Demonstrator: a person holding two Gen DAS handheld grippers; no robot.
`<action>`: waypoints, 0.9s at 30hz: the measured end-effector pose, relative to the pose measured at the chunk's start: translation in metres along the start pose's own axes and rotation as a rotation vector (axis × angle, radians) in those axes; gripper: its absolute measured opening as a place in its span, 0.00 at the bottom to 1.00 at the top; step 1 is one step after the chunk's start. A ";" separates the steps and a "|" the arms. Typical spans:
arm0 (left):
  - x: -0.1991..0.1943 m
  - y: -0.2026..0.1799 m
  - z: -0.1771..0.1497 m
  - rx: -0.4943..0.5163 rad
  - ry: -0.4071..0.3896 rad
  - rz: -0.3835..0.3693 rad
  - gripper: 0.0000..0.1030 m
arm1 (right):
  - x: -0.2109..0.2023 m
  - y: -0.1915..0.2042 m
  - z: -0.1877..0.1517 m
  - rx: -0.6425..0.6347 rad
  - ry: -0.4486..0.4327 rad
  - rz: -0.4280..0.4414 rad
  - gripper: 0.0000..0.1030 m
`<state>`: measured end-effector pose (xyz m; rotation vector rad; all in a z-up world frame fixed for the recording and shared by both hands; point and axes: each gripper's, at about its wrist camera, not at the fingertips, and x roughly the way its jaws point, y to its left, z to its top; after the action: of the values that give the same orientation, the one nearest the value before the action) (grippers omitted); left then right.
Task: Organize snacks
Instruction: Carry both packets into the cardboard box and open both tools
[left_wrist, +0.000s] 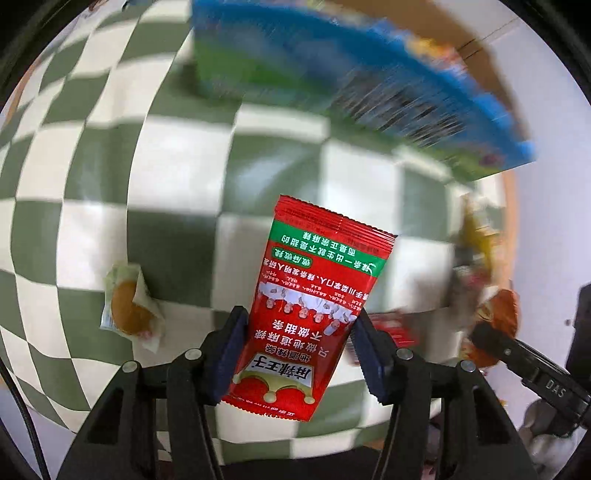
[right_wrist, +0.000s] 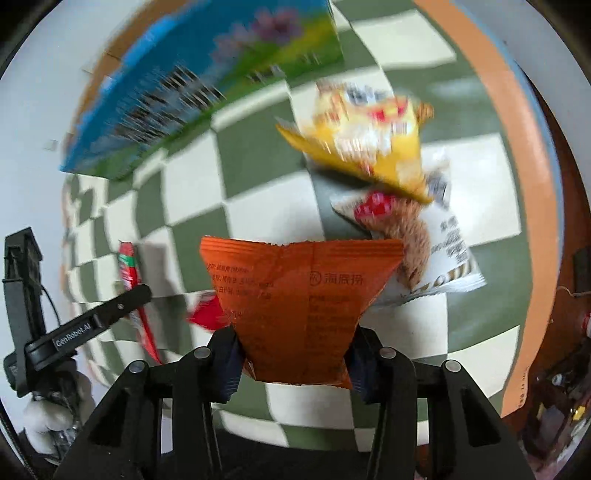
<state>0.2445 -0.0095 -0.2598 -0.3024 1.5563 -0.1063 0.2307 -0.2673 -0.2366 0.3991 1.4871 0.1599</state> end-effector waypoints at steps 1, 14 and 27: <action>-0.017 -0.007 0.008 0.006 -0.021 -0.020 0.52 | -0.015 0.005 0.002 -0.017 -0.022 0.015 0.47; -0.107 -0.063 0.146 0.065 -0.184 -0.107 0.52 | -0.127 0.090 0.120 -0.178 -0.290 0.028 0.47; -0.044 -0.027 0.247 -0.062 -0.045 -0.032 0.52 | -0.061 0.094 0.231 -0.140 -0.223 -0.138 0.47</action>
<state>0.4917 0.0068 -0.2139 -0.3762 1.5126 -0.0762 0.4659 -0.2386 -0.1387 0.1931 1.2702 0.1050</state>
